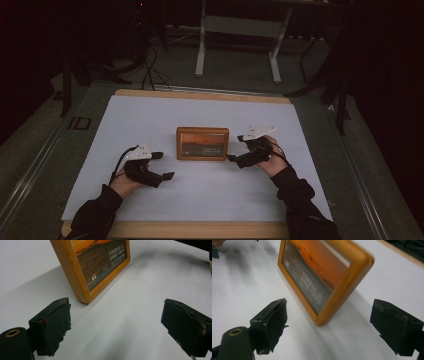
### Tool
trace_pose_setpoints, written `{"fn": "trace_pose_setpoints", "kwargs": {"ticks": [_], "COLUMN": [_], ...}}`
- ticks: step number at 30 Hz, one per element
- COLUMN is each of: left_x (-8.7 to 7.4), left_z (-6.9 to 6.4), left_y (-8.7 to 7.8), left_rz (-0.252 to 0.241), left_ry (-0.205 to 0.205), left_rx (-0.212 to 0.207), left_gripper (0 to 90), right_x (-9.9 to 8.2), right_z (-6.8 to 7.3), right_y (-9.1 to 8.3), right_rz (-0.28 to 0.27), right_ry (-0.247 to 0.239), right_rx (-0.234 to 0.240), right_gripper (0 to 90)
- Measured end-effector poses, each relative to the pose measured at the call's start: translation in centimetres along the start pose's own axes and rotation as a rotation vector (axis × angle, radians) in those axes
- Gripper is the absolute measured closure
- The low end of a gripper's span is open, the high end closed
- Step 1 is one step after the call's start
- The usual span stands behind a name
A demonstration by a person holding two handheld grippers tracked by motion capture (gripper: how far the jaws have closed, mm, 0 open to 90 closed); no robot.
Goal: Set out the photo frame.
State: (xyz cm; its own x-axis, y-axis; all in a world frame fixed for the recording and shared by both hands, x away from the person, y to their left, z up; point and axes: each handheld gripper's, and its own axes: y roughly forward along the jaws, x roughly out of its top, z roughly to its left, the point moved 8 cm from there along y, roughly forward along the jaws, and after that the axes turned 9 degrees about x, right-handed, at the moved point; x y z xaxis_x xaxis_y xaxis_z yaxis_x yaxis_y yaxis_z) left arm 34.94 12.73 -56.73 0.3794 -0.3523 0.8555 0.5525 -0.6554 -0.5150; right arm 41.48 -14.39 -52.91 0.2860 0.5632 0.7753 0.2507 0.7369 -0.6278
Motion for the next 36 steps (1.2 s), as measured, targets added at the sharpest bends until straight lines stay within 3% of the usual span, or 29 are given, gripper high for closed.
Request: {"fn": "trace_pose_setpoints", "kwargs": {"ticks": [14, 28, 36], "left_x": [-0.1, -0.3, -0.4], "left_z": [-0.1, -0.3, -0.4], "left_y": [-0.1, -0.2, -0.1], "left_rz": [-0.004, 0.000, 0.002], "left_ry": [0.004, 0.007, 0.005], "left_rx": [-0.013, -0.017, -0.020], "left_gripper": [9.3, 9.3, 9.3], "right_x": [-4.0, -6.9, -8.2], "right_z": [1.4, 4.1, 4.5], "right_y": [-0.8, -1.7, -2.1], "right_rz": [-0.084, -0.074, -0.065], "right_ry": [0.068, 0.067, 0.074], "right_rx": [0.008, 0.029, 0.019], "right_gripper": [14.1, 14.1, 14.0]}}
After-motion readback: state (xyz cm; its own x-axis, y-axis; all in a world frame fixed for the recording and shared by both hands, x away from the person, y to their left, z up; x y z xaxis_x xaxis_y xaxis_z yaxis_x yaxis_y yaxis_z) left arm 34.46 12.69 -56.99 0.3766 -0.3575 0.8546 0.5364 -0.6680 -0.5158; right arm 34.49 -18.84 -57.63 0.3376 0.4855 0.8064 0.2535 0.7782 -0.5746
